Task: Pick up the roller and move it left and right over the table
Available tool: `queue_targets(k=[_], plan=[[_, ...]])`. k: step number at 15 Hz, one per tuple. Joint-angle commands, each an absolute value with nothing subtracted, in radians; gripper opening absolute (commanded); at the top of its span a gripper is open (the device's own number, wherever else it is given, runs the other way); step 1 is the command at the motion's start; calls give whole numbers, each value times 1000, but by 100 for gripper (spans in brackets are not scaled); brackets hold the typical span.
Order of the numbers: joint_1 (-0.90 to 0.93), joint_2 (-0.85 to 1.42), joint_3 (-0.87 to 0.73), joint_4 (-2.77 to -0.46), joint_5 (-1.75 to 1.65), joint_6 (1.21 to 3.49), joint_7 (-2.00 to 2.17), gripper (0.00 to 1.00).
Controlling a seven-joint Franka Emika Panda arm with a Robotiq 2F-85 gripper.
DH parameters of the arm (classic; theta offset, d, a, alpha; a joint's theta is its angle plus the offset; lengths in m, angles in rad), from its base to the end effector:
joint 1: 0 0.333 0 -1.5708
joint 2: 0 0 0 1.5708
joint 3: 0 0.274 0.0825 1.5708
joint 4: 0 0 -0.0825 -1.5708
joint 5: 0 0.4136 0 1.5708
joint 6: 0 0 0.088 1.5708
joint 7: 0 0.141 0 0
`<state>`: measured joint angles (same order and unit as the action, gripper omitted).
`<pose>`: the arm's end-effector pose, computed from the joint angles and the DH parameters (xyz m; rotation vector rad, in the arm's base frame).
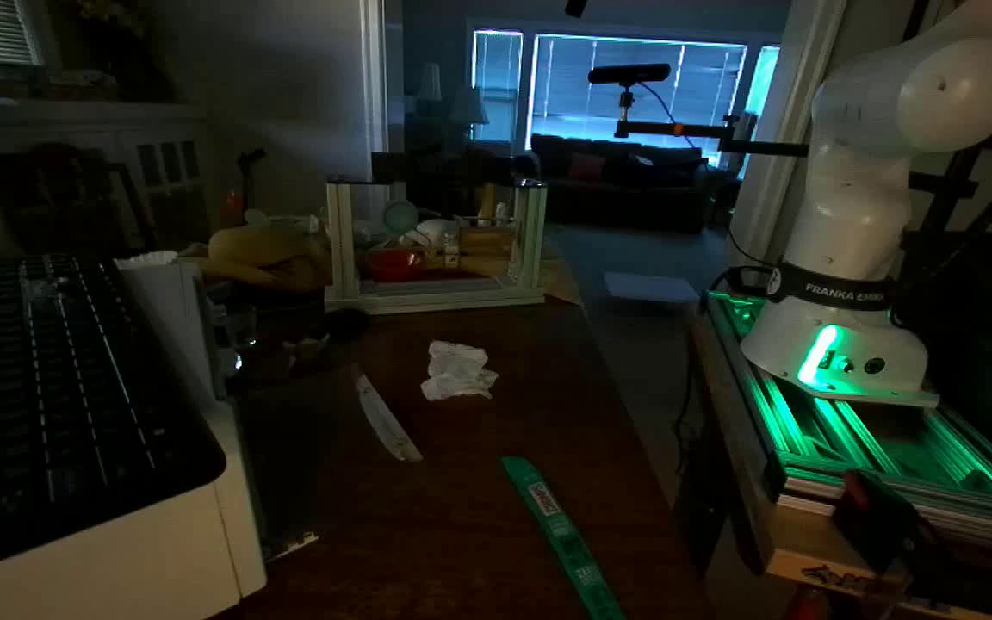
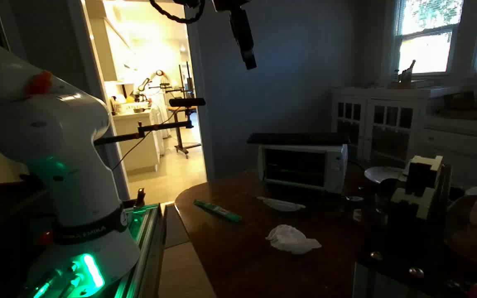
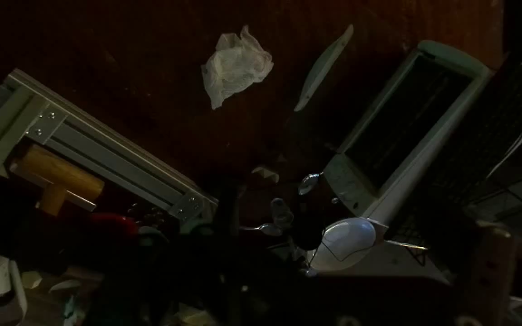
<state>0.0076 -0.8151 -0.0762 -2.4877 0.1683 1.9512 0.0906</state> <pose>0.4007 -0.0113 0.5111 -2.8780 0.2654 -0.3948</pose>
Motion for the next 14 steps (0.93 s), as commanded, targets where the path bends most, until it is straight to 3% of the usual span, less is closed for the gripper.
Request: queue_targets(k=[1,10,14], plan=[[-10,-813,-64,-2485,180,1947,80,100],[-10,-813,-64,-2485,180,1947,80,100],[-113,-709,-15,-2482,86,2071,190,100]])
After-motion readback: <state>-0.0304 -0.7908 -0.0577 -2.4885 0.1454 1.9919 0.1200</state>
